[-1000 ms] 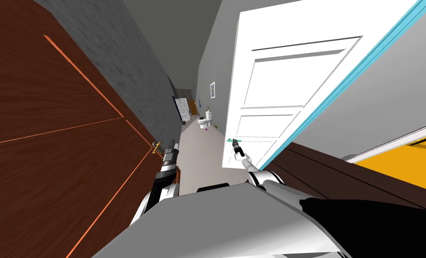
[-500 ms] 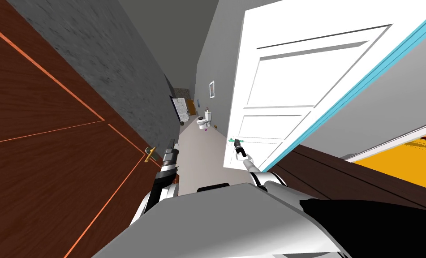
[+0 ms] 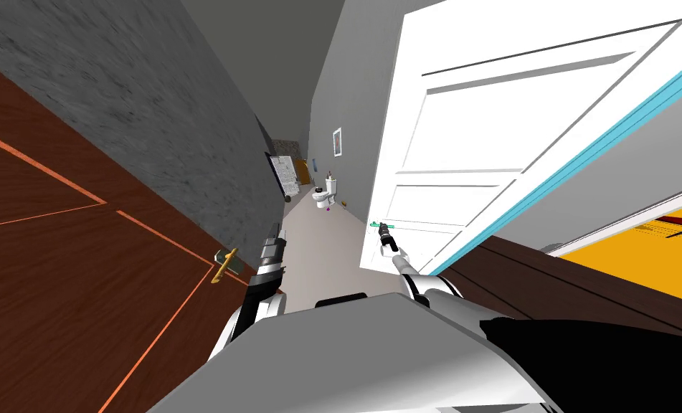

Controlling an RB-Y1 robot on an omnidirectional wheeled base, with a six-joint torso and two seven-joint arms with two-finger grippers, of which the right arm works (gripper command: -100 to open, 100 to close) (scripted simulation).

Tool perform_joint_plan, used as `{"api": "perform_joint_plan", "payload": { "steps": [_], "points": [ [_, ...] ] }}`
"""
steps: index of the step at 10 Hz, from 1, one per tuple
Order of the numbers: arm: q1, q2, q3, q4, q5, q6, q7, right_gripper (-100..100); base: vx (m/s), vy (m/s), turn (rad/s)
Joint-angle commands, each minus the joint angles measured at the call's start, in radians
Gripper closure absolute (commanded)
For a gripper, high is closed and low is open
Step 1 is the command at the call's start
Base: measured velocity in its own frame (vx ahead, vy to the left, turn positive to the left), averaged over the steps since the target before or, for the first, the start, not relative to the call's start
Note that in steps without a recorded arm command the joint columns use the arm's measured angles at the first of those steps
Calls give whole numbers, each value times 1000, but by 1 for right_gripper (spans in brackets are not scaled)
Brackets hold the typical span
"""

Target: Push the door open

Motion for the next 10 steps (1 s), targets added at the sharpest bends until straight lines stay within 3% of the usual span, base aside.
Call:
{"api": "perform_joint_plan", "payload": {
  "steps": [1, 3, 10],
  "points": [
    [0, -6, -14, 0, -4, -1, 6, 100, 153, 61, -43],
    [6, -2, -17, -3, -5, 3, 9, 100, 133, 28, -35],
    [20, -31, -88, 8, -29, -3, 35, 100, 178, 40, -52]
  ]
}}
